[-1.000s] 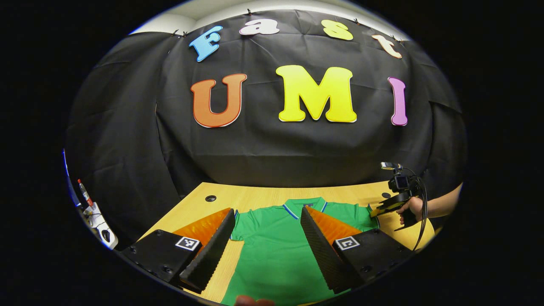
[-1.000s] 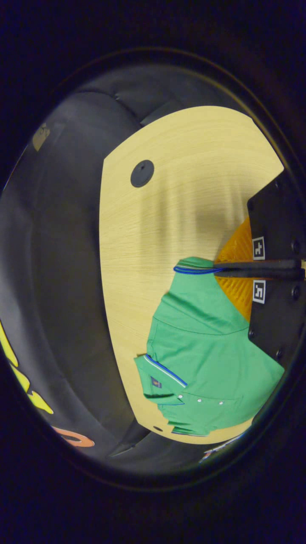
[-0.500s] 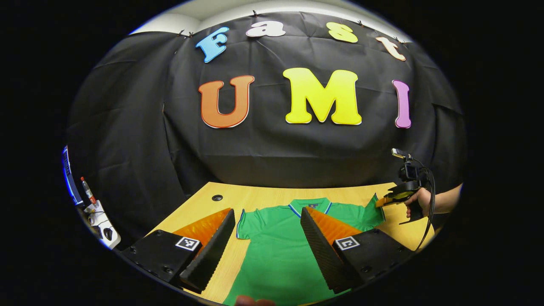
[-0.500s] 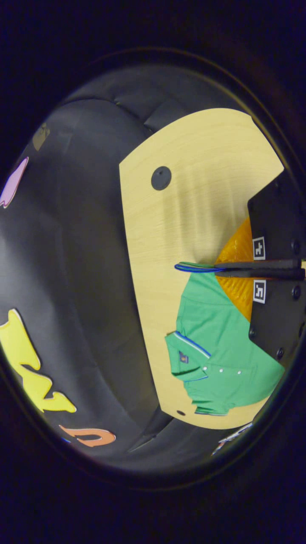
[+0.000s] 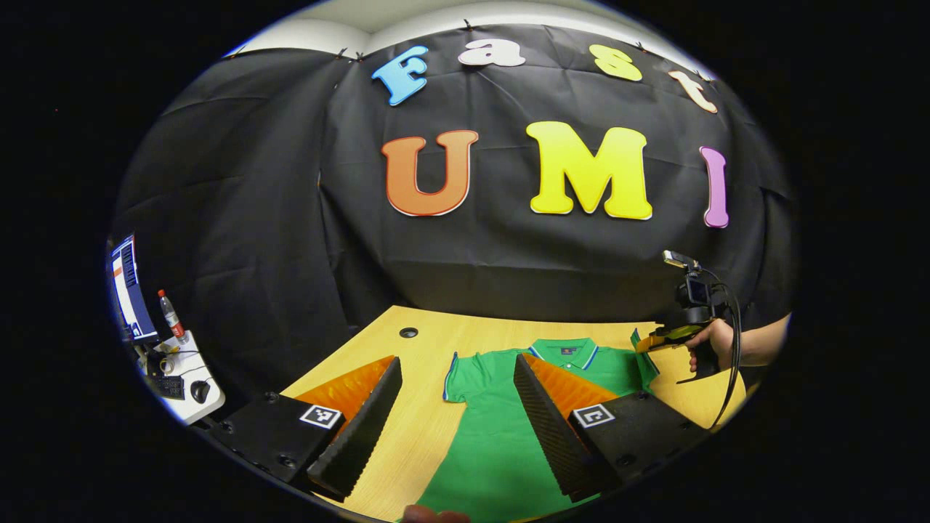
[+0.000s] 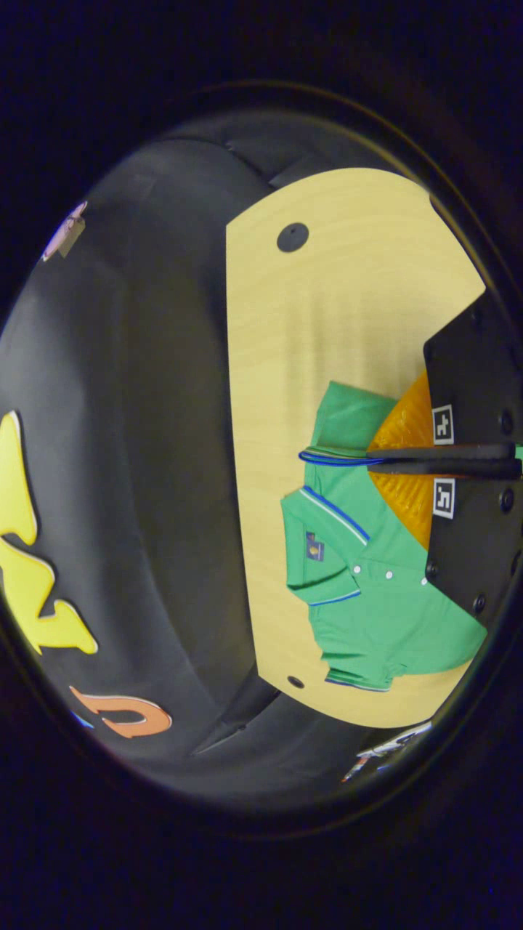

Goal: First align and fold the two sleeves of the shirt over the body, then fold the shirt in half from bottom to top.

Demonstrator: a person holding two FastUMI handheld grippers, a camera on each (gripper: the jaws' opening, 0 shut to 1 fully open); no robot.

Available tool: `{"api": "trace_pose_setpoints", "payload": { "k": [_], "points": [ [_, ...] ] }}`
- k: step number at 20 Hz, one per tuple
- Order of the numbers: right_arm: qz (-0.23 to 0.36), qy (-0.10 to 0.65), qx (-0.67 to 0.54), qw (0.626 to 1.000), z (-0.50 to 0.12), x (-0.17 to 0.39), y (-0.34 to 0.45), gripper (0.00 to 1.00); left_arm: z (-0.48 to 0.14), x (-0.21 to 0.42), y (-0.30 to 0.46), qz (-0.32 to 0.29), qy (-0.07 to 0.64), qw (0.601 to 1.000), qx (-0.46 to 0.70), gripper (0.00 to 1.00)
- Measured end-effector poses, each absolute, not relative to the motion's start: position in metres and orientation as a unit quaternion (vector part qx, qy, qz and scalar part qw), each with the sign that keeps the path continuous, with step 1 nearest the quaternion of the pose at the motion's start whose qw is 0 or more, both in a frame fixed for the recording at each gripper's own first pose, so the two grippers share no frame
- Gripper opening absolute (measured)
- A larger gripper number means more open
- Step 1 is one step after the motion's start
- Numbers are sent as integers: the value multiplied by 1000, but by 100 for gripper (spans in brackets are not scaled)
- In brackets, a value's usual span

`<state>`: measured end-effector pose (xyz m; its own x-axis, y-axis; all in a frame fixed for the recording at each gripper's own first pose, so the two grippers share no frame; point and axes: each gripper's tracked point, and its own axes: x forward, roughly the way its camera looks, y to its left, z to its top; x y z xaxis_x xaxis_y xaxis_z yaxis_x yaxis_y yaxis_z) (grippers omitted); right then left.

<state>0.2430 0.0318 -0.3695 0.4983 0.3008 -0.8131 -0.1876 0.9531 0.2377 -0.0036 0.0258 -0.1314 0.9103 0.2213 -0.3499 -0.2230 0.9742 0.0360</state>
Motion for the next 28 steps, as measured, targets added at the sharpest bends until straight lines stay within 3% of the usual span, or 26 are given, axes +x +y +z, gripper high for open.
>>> {"api": "trace_pose_setpoints", "payload": {
  "k": [5,6,7,9,11,13,15,17,19,20,22,24,28],
  "points": [
    [176,479,61,858,-377,239,76,5,-133,-19,58,147,182,972,-7,100],
    [176,473,64,861,-373,240,78,17,-132,-21,61,150,182,972,-9,100],
    [176,468,67,863,-370,241,79,36,-132,-23,64,151,183,971,-11,100],
    [171,459,69,869,-358,240,75,53,-133,-23,68,149,184,971,-19,99],
    [161,449,64,877,-344,238,66,80,-133,-22,68,139,185,973,-27,99],
    [154,429,55,888,-320,232,56,83,-134,-16,69,122,183,975,-31,100],
    [159,401,37,901,-292,224,48,96,-136,-10,67,99,184,977,-40,99],
    [166,382,26,909,-264,209,44,98,-139,0,69,72,190,978,-49,99],
    [174,363,20,915,-239,190,37,93,-143,11,69,45,200,976,-73,99],
    [178,355,20,918,-228,179,33,98,-145,18,71,36,208,974,-82,99],
    [186,347,29,919,-209,152,27,93,-152,32,75,14,223,970,-90,99],
    [198,341,42,918,-194,121,22,100,-157,48,75,-15,241,967,-87,98],
    [206,334,45,919,-178,64,3,97,-185,78,65,-86,297,948,-76,98]
  ]
}}
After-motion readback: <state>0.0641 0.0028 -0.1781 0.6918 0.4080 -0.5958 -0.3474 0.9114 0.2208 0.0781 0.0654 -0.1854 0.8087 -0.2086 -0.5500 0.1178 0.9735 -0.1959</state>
